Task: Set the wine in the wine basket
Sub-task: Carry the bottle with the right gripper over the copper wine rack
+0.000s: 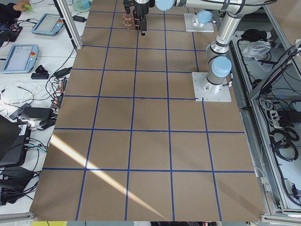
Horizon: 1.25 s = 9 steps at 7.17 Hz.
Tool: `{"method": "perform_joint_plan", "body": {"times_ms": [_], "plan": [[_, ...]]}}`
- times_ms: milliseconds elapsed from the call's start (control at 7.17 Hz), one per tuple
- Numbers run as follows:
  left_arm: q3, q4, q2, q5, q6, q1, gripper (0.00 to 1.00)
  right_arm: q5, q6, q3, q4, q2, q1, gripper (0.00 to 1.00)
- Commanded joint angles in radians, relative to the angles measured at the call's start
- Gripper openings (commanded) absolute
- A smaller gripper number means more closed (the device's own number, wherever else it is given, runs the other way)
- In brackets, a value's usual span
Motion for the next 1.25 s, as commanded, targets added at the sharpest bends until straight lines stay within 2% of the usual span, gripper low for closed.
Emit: {"method": "perform_joint_plan", "body": {"times_ms": [0, 279, 558, 1115], "plan": [[-0.042, 0.007, 0.014, 0.004, -0.005, -0.039, 1.00, -0.005, -0.060, -0.060, -0.037, 0.091, -0.022, 0.00], [-0.041, 0.009, 0.023, -0.002, 0.013, -0.030, 1.00, 0.009, -0.136, -0.058, -0.041, 0.112, -0.088, 0.00], [-0.034, 0.018, 0.021, -0.012, 0.077, -0.016, 1.00, 0.011, -0.182, -0.061, -0.061, 0.142, -0.088, 0.00], [-0.020, 0.024, 0.014, -0.013, 0.081, 0.008, 1.00, 0.009, -0.184, -0.052, -0.087, 0.162, -0.082, 0.00]]}}
